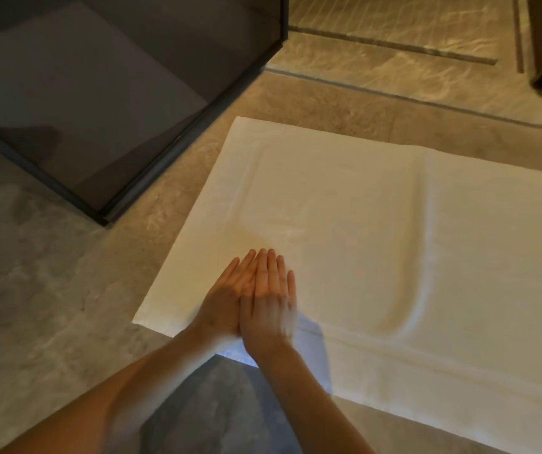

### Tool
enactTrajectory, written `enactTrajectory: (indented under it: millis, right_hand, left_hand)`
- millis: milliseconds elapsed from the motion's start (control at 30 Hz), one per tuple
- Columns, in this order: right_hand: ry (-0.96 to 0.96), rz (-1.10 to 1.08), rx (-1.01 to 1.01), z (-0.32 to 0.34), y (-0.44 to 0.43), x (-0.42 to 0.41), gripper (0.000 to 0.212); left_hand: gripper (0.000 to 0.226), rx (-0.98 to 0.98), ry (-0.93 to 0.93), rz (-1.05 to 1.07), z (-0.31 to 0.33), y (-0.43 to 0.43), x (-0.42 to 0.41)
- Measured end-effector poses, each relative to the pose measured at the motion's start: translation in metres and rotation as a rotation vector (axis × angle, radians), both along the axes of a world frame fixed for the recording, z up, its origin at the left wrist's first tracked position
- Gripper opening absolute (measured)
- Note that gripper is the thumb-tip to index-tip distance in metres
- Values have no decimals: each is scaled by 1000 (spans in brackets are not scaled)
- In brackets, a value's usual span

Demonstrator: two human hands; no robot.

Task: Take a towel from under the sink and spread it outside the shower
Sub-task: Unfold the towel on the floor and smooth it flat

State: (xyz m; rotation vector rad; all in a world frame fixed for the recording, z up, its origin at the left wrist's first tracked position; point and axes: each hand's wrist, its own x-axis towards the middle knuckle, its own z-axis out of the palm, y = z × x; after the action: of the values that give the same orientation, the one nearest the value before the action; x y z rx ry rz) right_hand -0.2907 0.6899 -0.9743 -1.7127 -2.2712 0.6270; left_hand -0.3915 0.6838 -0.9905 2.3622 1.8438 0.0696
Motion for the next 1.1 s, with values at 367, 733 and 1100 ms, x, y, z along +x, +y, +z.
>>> enactTrajectory:
  millis: [367, 733, 1100]
  right_hand:
    - [-124, 80, 40, -14, -5, 65, 63]
    - [-271, -54, 34, -17, -4, 133, 67]
    - [-172, -97, 11, -11, -1, 103, 63]
  left_hand:
    - [66, -55, -4, 48, -7, -11, -35]
    - [68, -82, -30, 122, -2, -18, -63]
    - [70, -110, 60, 91, 1, -5, -91]
